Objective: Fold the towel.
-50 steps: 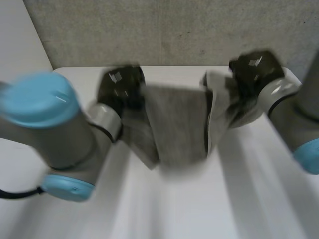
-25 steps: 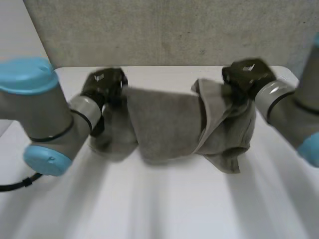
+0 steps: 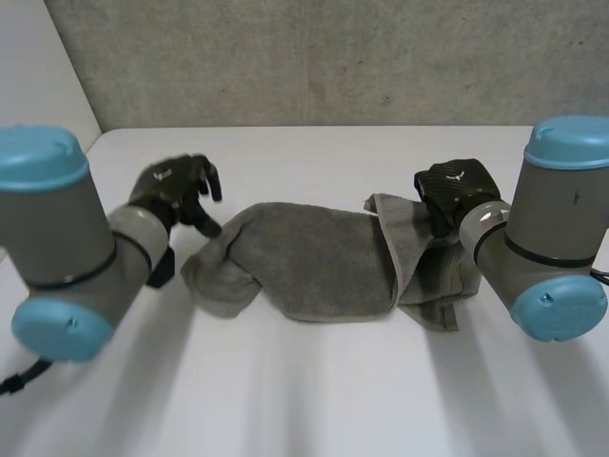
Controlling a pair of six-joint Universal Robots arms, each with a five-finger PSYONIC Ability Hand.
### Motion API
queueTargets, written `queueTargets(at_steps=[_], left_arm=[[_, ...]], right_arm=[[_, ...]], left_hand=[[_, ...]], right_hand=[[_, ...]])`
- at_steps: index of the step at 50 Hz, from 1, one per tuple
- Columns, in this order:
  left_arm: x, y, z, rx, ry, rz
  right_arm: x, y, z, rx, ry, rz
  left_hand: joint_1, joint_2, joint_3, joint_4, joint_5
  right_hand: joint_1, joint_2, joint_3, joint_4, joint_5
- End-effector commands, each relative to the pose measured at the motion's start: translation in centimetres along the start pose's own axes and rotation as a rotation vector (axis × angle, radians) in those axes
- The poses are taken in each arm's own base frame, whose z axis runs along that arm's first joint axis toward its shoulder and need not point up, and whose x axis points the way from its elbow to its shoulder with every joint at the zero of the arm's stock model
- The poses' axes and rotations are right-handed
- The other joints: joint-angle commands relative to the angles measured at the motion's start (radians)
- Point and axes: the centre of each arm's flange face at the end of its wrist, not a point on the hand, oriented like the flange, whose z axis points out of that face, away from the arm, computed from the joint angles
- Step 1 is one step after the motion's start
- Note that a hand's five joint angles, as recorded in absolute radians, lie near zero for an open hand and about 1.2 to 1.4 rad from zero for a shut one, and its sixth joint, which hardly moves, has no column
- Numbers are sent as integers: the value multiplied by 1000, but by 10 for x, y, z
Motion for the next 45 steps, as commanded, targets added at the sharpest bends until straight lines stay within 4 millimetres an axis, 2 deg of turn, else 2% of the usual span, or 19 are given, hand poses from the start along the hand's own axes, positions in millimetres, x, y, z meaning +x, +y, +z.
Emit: queueTargets(at_steps=[1,2,4,5,7,8,10,13,21,28,39,45], left_arm=[[31,56,-38,-173,108,54],[31,56,-38,-173,109,54],[36,81,-38,-239,130,109],[36,81,-38,-239,130,109],[35,95,-30,-260,136,149],[35,95,-30,-260,136,149],[39,100,-19,-229,148,158],[43,102,-9,-182,161,159],[62,111,9,-140,205,174],[66,118,18,-138,203,174],[74,118,30,-109,219,174],[76,116,42,-79,203,169]], right_arm=[[-3,10,6,-17,-2,-21],[-3,10,6,-17,-3,-25],[-2,9,6,-15,-2,-26],[-2,9,6,-15,-2,-26],[-2,9,6,-15,-2,-28],[-3,10,6,-18,-3,-28],[-3,11,6,-20,-4,-28],[-4,14,5,-30,-8,-28],[-7,22,5,-52,-19,-38],[-7,22,4,-55,-20,-38],[-9,24,4,-60,-23,-38],[-11,26,2,-66,-31,-45]], left_hand=[[40,45,46,48,42],[40,45,46,48,42],[20,24,25,28,22],[20,24,25,28,22],[-123,-119,-118,-115,-121],[-124,-120,-119,-116,-122],[-326,-321,-320,-318,-324],[-444,-439,-438,-436,-442],[-438,-434,-433,-430,-436],[-415,-410,-409,-407,-413],[-265,-261,-259,-257,-263],[-65,-61,-60,-58,-63]], right_hand=[[80,74,60,55,74],[80,74,60,55,74],[80,74,60,55,74],[80,74,60,55,74],[80,74,60,55,74],[80,74,60,55,74],[80,74,60,55,74],[80,74,60,55,74],[80,74,60,55,74],[80,74,60,55,74],[80,74,60,55,74],[80,74,60,55,74]])
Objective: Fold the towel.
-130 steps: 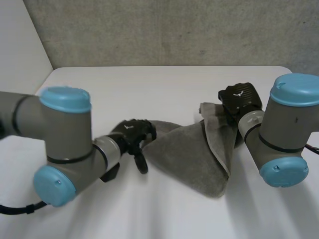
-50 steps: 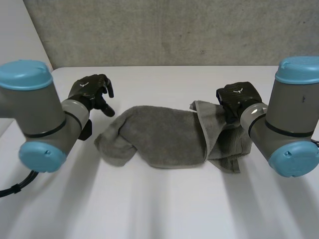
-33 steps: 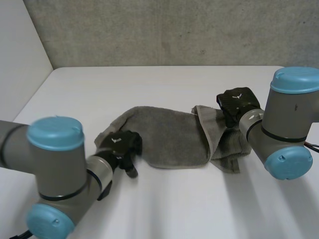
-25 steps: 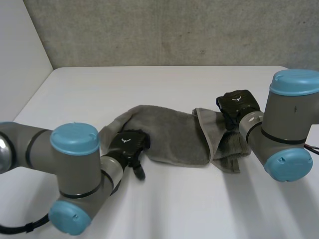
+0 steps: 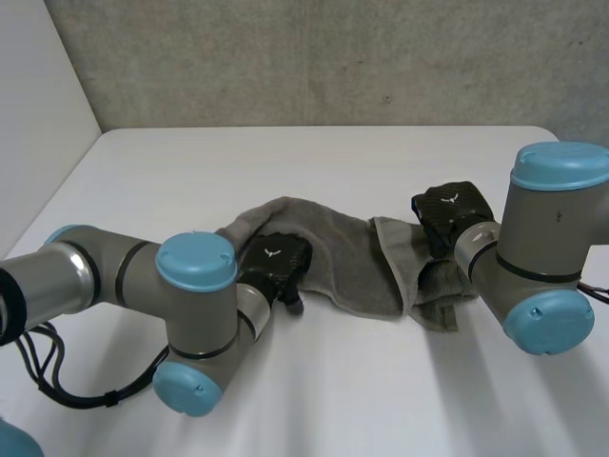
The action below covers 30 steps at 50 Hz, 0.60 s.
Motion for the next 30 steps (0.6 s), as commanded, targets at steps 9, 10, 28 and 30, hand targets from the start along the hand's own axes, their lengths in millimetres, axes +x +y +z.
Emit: queueTargets(at_steps=[9,10,28,30], left_arm=[[2,-8,23,60,-22,1],[2,-9,26,66,-22,1],[-18,-59,28,192,-151,-19],[-26,-84,19,243,-179,-26]], right_arm=[[-6,4,-1,-11,-14,-8],[-6,4,-1,-11,-15,-8],[17,-37,-17,95,40,11],[25,-54,-27,139,55,15]], left_hand=[[210,215,211,216,209],[233,238,234,239,232],[841,846,842,847,839],[841,846,842,847,839]], right_hand=[[80,74,54,55,74],[80,74,54,55,74],[80,74,54,55,74],[80,74,54,55,74]])
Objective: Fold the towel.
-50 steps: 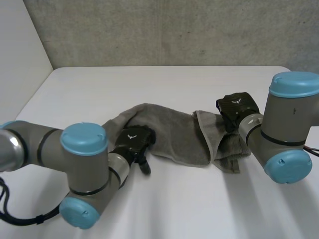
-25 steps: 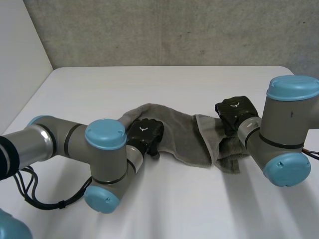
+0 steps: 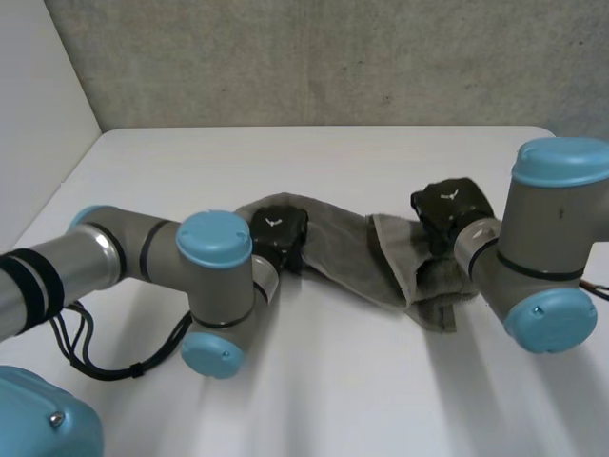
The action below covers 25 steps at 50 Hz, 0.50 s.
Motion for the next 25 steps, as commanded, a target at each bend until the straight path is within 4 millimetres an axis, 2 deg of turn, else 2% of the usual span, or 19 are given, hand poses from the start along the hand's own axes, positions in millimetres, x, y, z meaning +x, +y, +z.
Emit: queueTargets(at_steps=[1,2,3,4,5,6,7,8,9,10,11,13,14,15,16,17,19,22,25], left_arm=[[-20,-63,-8,127,-92,-20],[-36,-99,-16,199,-128,-32],[-51,-131,-25,265,-158,-42],[-51,-131,-25,266,-159,-42],[-63,-167,-41,346,-182,-49],[-63,-168,-41,346,-182,-49],[-69,-195,-55,409,-193,-49],[-71,-217,-69,455,-195,-50],[-71,-217,-69,455,-195,-50],[-71,-234,-82,490,-187,-48],[-70,-250,-95,521,-174,-46],[-69,-265,-108,551,-160,-42],[-69,-265,-108,552,-159,-42],[-67,-277,-122,574,-143,-37],[-67,-288,-135,597,-130,-31],[-67,-288,-135,597,-130,-31],[-69,-303,-153,632,-112,-17],[-74,-308,-158,645,-105,-3],[-78,-306,-156,636,-110,2]], right_arm=[[27,-57,-30,149,59,15],[27,-57,-31,149,59,15],[33,-72,-39,192,75,18],[39,-86,-48,233,93,27],[39,-86,-48,233,93,27],[47,-103,-62,286,113,39],[57,-123,-79,346,136,68],[57,-123,-80,346,136,68],[69,-139,-96,401,160,101],[80,-151,-110,437,179,126],[80,-151,-110,437,179,126],[86,-159,-121,460,175,137],[88,-167,-132,474,154,134],[90,-173,-141,478,126,129],[90,-173,-141,478,126,129],[91,-178,-148,475,97,125],[92,-181,-152,468,79,122],[95,-187,-161,455,48,112],[92,-184,-150,412,6,108]], left_hand=[[132,53,51,38,126],[132,53,51,38,126],[132,53,51,38,126],[132,53,51,38,126],[132,53,51,38,126],[132,53,51,38,126],[132,53,51,38,126],[132,53,51,38,126],[132,53,51,38,126],[132,53,51,38,126],[132,53,51,38,126],[132,53,51,38,126],[132,53,51,38,126],[132,53,51,38,126],[132,53,51,38,126],[132,53,51,38,126],[132,53,51,38,126],[132,53,51,38,126],[132,53,51,38,126]], right_hand=[[80,74,54,55,74],[80,74,54,55,74],[80,74,54,55,74],[80,74,54,55,74],[80,74,54,55,74],[80,74,54,55,74],[80,74,54,55,74],[80,74,54,55,74],[80,74,54,55,74],[80,74,54,55,74],[80,74,54,55,74],[80,74,54,55,74],[80,74,54,55,74],[80,74,54,55,74],[80,74,54,55,74],[80,74,54,55,74],[80,74,54,55,74],[80,74,54,55,74],[80,74,54,55,74]])
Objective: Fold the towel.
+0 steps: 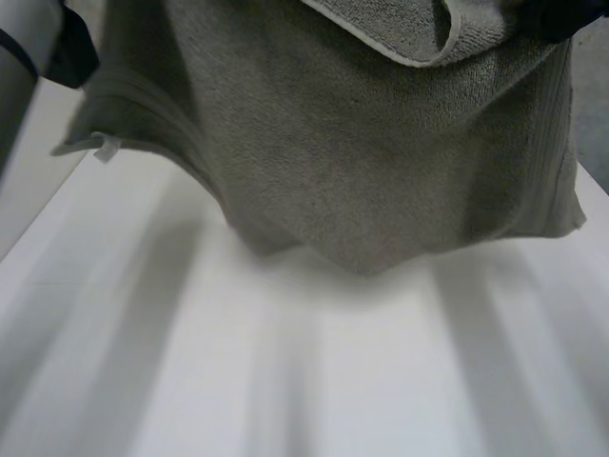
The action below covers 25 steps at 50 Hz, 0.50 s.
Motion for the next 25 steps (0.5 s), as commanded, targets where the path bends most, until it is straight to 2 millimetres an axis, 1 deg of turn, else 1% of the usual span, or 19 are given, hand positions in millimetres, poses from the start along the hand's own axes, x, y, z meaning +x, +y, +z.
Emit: queueTargets(at_steps=[1,3,4,6,7,8,9,11,12,13,14,15,17,18,20,21,23,24,25], left_arm=[[-11,-1,1,-12,10,20],[-14,7,2,-35,3,25],[-14,7,2,-35,3,25],[-19,52,8,-151,-7,28],[-19,52,8,-152,-7,28],[-22,72,12,-197,-13,29],[-22,72,12,-197,-13,29],[-34,112,21,-275,-37,43],[-34,112,21,-275,-38,43],[-42,135,27,-313,-49,60],[-42,136,27,-313,-49,60],[-46,152,36,-326,-49,80],[-48,161,46,-314,-51,97],[-49,161,60,-269,-50,107],[-49,153,71,-214,-51,108],[-49,153,71,-213,-51,108],[-51,119,92,-59,-60,113],[-51,119,92,-58,-60,113],[-53,101,98,11,-67,117]], right_arm=[[-2,1,4,-70,-80,0],[-5,21,20,-125,-99,-1],[-5,21,20,-125,-99,-1],[-10,39,33,-171,-112,-26],[-10,39,33,-171,-112,-26],[-13,49,39,-190,-119,-38],[-16,60,45,-210,-134,-47],[-19,70,53,-219,-141,-46],[-24,78,65,-207,-142,-42],[-24,78,65,-207,-142,-42],[-31,87,78,-184,-139,-39],[-42,94,89,-150,-142,-38],[-54,96,99,-101,-138,-38],[-60,96,110,-42,-121,-42],[-60,96,110,-41,-121,-42],[-61,93,120,27,-97,-43],[-58,82,130,124,-61,-33],[-55,70,134,198,-38,-12],[-51,56,134,264,-21,31]], left_hand=[[129,48,49,37,79],[129,48,49,37,79],[129,48,49,37,79],[129,48,49,37,79],[129,48,49,37,79],[129,48,49,37,79],[129,48,49,37,79],[129,48,49,37,79],[129,48,49,37,79],[129,48,49,37,79],[129,48,49,37,79],[129,48,49,37,79],[129,48,49,37,79],[129,48,49,37,79],[129,48,49,37,79],[129,48,49,37,79],[129,48,49,37,79],[129,48,49,37,79],[129,48,49,37,79]], right_hand=[[80,68,54,55,74],[80,68,54,55,74],[80,68,54,55,74],[80,68,54,55,74],[80,68,54,55,74],[80,68,54,55,74],[80,68,54,55,74],[80,68,54,55,74],[80,68,54,55,74],[80,68,54,55,74],[80,68,54,55,74],[80,68,54,55,74],[80,68,54,55,74],[80,68,54,55,74],[80,68,54,55,74],[80,68,54,55,74],[80,68,54,55,74],[80,68,54,55,74],[80,68,54,55,74]])
